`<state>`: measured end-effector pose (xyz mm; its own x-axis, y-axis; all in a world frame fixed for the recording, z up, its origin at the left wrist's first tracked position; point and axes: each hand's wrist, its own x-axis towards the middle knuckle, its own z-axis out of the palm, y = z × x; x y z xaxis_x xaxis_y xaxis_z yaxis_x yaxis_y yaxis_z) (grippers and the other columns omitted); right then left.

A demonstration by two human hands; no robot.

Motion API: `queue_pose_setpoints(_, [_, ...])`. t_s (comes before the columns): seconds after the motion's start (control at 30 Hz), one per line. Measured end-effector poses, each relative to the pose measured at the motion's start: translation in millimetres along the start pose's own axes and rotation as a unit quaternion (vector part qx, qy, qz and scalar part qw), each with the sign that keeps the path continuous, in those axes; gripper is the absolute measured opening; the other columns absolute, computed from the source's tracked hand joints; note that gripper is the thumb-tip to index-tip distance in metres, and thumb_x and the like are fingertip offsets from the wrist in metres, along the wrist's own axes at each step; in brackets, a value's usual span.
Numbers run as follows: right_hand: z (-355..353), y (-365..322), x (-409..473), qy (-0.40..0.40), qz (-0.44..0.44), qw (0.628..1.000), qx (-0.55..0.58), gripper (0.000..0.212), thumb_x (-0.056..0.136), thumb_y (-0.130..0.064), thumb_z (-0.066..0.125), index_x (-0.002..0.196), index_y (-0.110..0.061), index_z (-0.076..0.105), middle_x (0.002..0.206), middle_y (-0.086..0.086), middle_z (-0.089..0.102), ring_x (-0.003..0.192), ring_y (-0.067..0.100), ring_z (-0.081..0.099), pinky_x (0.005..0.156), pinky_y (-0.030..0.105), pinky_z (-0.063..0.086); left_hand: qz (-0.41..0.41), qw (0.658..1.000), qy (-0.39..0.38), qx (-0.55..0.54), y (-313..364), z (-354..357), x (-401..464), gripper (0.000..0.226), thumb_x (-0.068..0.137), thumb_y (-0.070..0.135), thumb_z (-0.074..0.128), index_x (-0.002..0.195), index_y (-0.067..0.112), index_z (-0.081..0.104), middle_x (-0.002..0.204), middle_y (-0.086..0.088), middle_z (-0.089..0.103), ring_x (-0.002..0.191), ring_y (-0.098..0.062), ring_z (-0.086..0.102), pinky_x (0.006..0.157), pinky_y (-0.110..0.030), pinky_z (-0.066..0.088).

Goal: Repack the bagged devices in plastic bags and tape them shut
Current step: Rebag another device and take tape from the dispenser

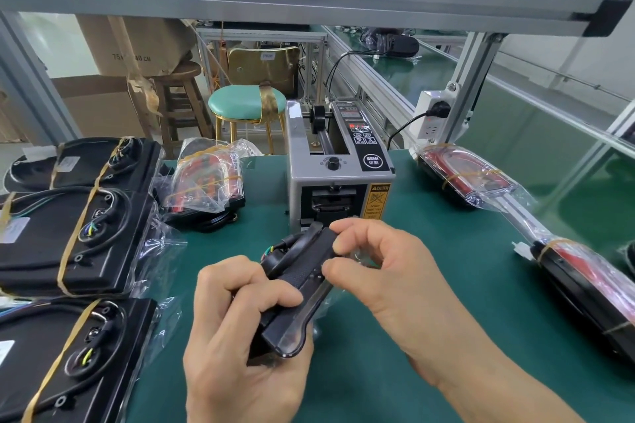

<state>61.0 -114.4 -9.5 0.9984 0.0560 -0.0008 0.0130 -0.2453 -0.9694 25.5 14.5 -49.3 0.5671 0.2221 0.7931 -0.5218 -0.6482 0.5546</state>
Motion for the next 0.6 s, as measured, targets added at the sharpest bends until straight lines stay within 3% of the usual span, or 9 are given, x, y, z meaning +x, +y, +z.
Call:
queue_pose_setpoints(0.07, [-1.6,2.0,-0.3,-0.014,0.002,1.000,0.018,0.018,0.079,-0.014,0.067,0.086,-0.031,0.063,0.097,-0.013,0.068,0.089,0.014,0.063,0.078,0.030,0.050,-0.003,1.000,0.004,-0.002,-1.5,-1.1,0.7,0.015,0.058,-0.002,0.075,0.069,0.002,0.065,0.077,-0.011,0.047,0.072,-0.019,0.050,0.062,-0.025,0.038])
queue_pose_setpoints(0.13, [-1.4,1.5,-2.6,-0.049,-0.005,0.998,0.039,0.019,0.082,-0.025,0.067,0.095,-0.037,0.062,0.097,-0.016,0.068,0.088,0.006,0.064,0.077,0.021,0.049,-0.009,1.000,0.010,-0.006,-4.5,-3.4,1.7,0.016,0.057,-0.001,0.075,0.070,0.003,0.065,0.078,-0.011,0.047,0.072,-0.017,0.050,0.060,-0.025,0.038])
queue_pose_setpoints(0.2, [-0.5,0.8,-4.2,-0.078,-0.007,0.996,0.046,0.030,0.070,-0.043,0.071,0.098,-0.041,0.061,0.099,-0.019,0.067,0.090,0.001,0.065,0.079,0.017,0.049,-0.010,1.000,0.011,-0.011,-7.0,-5.1,1.7,0.019,0.057,-0.001,0.076,0.071,0.003,0.064,0.079,-0.011,0.048,0.073,-0.016,0.051,0.060,-0.025,0.038])
queue_pose_setpoints(0.3, [2.8,-0.8,-1.7,-0.078,-0.003,0.997,0.009,0.045,0.053,-0.055,0.073,0.095,-0.042,0.060,0.097,-0.014,0.067,0.085,0.009,0.066,0.080,0.026,0.051,-0.014,1.000,0.010,-0.011,-7.1,-7.0,1.1,0.019,0.056,-0.001,0.076,0.069,0.004,0.064,0.079,-0.010,0.048,0.073,-0.015,0.052,0.060,-0.024,0.039])
queue_pose_setpoints(0.37, [4.3,-0.5,1.5,-0.059,-0.011,0.998,-0.007,0.038,0.056,-0.048,0.076,0.090,-0.038,0.062,0.093,-0.013,0.066,0.074,0.004,0.063,0.072,0.018,0.048,-0.014,1.000,0.014,-0.009,-5.1,-6.0,0.3,0.017,0.056,-0.001,0.076,0.068,0.003,0.064,0.077,-0.011,0.048,0.073,-0.016,0.051,0.061,-0.025,0.039])
queue_pose_setpoints(0.47, [2.6,3.2,7.2,0.006,-0.035,0.999,-0.020,0.010,0.077,-0.025,0.075,0.078,-0.027,0.065,0.069,-0.020,0.060,0.054,-0.001,0.047,0.054,0.008,0.037,-0.006,1.000,0.019,-0.006,2.5,-1.2,-2.2,0.012,0.058,-0.005,0.074,0.064,0.001,0.065,0.072,-0.013,0.048,0.070,-0.021,0.050,0.060,-0.028,0.036])
queue_pose_setpoints(0.6, [-2.2,6.0,10.7,-0.019,-0.036,0.999,0.028,0.010,0.084,-0.018,0.069,0.075,-0.021,0.066,0.067,-0.016,0.061,0.062,0.001,0.051,0.061,0.008,0.040,0.005,1.000,0.004,-0.002,1.6,-3.7,-1.1,0.012,0.057,-0.006,0.073,0.064,0.001,0.066,0.073,-0.013,0.048,0.071,-0.021,0.049,0.061,-0.026,0.037])
